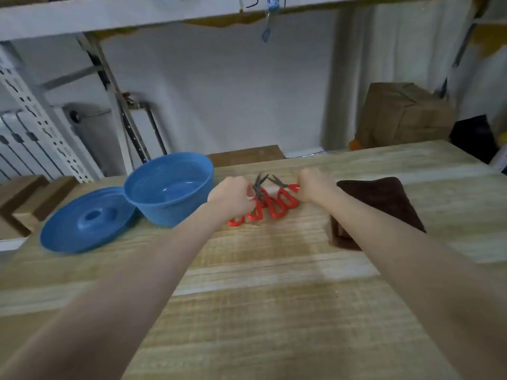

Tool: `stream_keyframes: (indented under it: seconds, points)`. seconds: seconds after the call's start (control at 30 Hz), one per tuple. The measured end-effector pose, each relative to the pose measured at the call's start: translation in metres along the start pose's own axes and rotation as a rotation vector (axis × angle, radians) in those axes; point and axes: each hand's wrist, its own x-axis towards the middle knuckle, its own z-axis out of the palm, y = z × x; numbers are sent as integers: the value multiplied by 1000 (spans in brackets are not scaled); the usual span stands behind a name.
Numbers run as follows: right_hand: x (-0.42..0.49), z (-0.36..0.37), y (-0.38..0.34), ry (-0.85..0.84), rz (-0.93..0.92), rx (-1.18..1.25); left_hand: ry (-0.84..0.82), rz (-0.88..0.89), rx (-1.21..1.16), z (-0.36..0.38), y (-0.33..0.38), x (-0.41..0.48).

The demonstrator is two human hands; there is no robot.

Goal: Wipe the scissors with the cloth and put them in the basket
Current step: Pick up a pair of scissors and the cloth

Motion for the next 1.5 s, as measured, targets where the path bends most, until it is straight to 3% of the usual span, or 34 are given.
stream_keyframes:
  seconds: [0.5, 0.73, 0.8, 0.9, 0.97, 1.13, 1.33, 1.43, 1.5]
  points:
    - [37, 17, 15, -31, 39, -62, -34, -7, -81, 24, 4, 43]
    - [20, -4, 11, 2, 83, 22, -29, -22, -249, 27, 12, 43]
    - [13, -11, 9, 28, 108, 116, 4, -104, -409, 26, 20, 42]
    - [2, -16, 8, 58, 150, 327, -45, -326, -903, 20, 33, 41]
    - [-6, -16, 9, 82, 136, 431, -73, -380, -1138, 15, 41, 38]
    - [-21, -11, 10, 10, 122, 660, 87, -434, -1127, 13, 46, 34]
    - [-41, -6, 21, -189, 148, 632, 64, -490, -1140, 4, 46, 16]
    - [-51, -7, 29, -321, 113, 777, 7, -450, -1093, 1, 38, 5]
    - [-46, -5, 40, -141, 170, 602, -9, -431, -1048, -1, 34, -1]
